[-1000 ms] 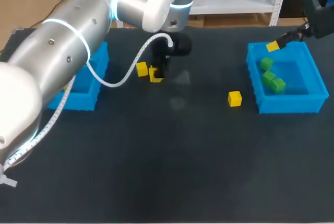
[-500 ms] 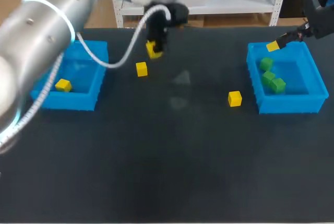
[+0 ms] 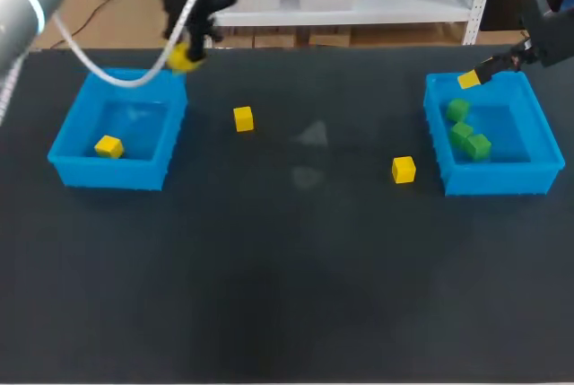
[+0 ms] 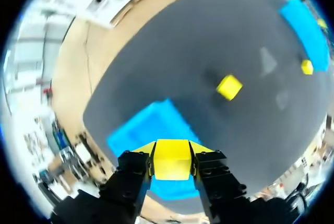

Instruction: Put the green cubes in the right bin and the yellow cubes in the left bin.

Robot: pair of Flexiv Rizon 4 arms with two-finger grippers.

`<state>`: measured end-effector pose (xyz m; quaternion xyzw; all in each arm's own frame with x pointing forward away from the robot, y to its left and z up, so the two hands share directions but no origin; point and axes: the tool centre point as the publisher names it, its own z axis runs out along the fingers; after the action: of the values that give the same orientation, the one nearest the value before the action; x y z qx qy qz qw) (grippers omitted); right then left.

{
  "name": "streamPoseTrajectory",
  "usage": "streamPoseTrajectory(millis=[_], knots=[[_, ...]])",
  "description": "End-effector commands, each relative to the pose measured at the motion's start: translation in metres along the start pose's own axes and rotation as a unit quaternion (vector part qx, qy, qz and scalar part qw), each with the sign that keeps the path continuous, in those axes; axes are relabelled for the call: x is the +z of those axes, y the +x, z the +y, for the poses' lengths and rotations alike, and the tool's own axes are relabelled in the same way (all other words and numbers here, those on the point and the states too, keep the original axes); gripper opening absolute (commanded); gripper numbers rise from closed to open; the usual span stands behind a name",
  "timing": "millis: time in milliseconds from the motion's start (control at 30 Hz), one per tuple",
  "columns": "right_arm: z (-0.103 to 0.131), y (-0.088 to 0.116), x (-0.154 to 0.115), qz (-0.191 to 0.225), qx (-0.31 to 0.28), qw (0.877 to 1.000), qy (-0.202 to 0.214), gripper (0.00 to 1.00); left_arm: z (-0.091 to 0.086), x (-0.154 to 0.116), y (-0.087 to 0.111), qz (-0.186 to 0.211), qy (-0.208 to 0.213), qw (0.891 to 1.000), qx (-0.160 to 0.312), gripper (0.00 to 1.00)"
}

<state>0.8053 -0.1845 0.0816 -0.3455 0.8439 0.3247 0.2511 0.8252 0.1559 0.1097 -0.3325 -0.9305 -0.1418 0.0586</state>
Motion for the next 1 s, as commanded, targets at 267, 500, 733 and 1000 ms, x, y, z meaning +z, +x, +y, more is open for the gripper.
streamPoseTrajectory(millis=[267, 500, 733, 1000], knots=[[0.001, 0.001, 0.0, -0.001, -0.001, 1.0, 0.001, 1.0, 0.008, 0.04, 0.107, -0.014, -0.028, 0.993, -0.113, 0.0], [0.001, 0.001, 0.0, -0.001, -0.001, 1.0, 0.001, 1.0, 0.004, 0.031, 0.092, -0.044, -0.003, 0.99, -0.131, 1.0], [0.001, 0.001, 0.0, -0.001, -0.001, 1.0, 0.001, 1.0, -0.028, -0.01, 0.049, -0.132, 0.012, 0.991, -0.014, 1.0], [0.001, 0.001, 0.0, -0.001, -0.001, 1.0, 0.001, 1.0, -0.074, -0.021, -0.007, -0.158, 0.016, 0.977, 0.141, 1.0]])
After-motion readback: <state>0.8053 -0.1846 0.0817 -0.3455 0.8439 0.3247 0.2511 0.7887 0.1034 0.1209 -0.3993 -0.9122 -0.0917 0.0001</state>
